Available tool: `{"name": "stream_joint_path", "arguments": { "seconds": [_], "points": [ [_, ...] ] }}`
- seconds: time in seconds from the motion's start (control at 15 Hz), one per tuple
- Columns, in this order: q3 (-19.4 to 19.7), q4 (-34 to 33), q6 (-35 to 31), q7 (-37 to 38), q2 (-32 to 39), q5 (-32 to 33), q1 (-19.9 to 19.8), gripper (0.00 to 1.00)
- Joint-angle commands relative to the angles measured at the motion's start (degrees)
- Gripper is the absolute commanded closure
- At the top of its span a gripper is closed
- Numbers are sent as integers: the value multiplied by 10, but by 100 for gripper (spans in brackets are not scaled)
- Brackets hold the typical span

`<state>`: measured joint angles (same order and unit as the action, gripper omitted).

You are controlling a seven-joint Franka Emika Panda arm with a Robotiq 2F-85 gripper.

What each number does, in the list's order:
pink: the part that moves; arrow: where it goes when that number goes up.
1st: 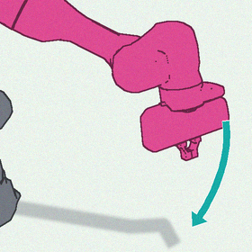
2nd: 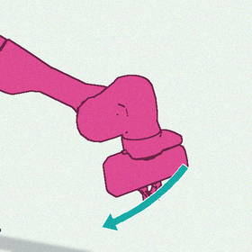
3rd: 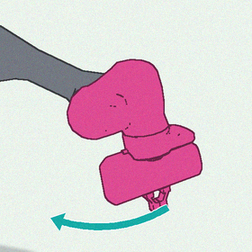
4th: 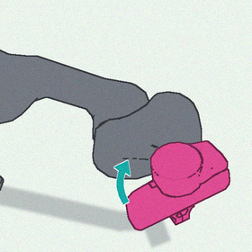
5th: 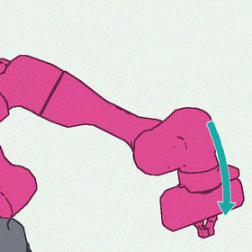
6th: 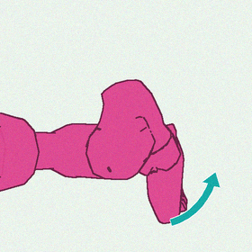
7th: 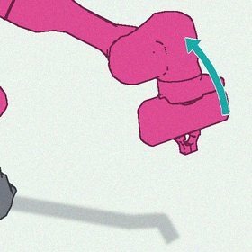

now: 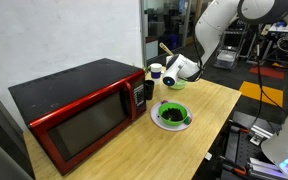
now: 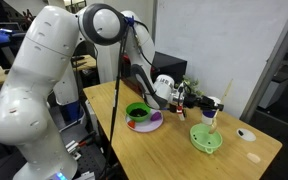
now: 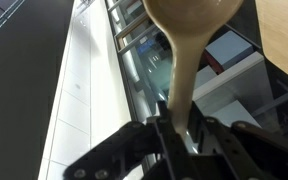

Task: Use the ladle to scoop some of the contents in the light green bowl into the green pot on the right

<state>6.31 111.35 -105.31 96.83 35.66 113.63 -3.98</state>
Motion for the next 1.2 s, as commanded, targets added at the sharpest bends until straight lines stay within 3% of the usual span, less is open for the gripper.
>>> {"name": "stream_joint_path", "arguments": {
  "seconds": [0.0,1.13],
  "points": [
    [-14,-16,30,8,18,24,-11,94],
    [-29,-23,126,38,44,78,-3,94]
  ]
}}
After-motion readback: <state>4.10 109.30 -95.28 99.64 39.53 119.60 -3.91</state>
